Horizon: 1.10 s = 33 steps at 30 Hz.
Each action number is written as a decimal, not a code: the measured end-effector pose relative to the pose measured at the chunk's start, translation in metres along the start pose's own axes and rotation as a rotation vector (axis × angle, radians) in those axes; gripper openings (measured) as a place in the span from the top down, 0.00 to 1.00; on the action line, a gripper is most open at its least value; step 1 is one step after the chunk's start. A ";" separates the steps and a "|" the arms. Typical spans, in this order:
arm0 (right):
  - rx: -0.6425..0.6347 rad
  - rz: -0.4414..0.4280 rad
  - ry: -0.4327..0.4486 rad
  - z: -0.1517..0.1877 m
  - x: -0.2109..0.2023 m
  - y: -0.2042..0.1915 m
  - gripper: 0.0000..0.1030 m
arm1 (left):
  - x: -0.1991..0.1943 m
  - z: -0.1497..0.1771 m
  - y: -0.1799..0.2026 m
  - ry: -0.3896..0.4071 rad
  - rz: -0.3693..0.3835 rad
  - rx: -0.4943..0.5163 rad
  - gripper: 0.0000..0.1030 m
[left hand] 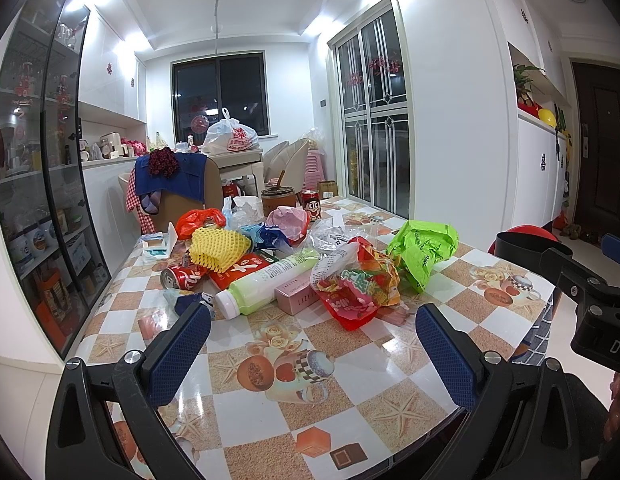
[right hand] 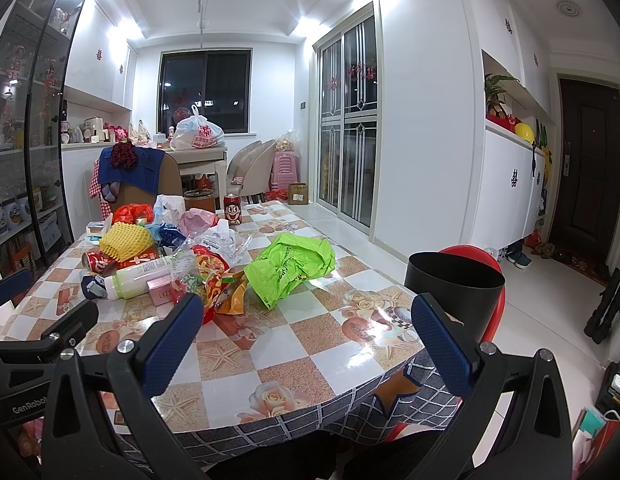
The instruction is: Collect trash
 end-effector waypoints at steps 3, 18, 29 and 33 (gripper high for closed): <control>0.000 0.000 -0.001 0.000 0.000 0.000 0.00 | 0.000 0.000 0.000 -0.001 -0.001 -0.001 0.00; 0.001 -0.001 -0.003 0.000 0.001 0.001 0.00 | -0.001 0.001 0.000 -0.004 0.000 0.002 0.00; 0.015 -0.016 -0.014 0.000 -0.001 -0.002 0.00 | 0.011 0.003 -0.007 -0.073 -0.018 -0.017 0.00; 0.043 -0.041 -0.038 0.001 -0.002 0.001 0.00 | 0.023 0.004 -0.024 -0.143 0.006 -0.091 0.00</control>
Point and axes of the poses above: each gripper's, at about its wrist camera, not at the fingertips, and x roughly the way its jaws point, y to its right, z to its underside, the point moved 1 cm from there along x, roughly the way its jaws point, and after that the axes turned 4 degrees about z, right-handed, at the moved point
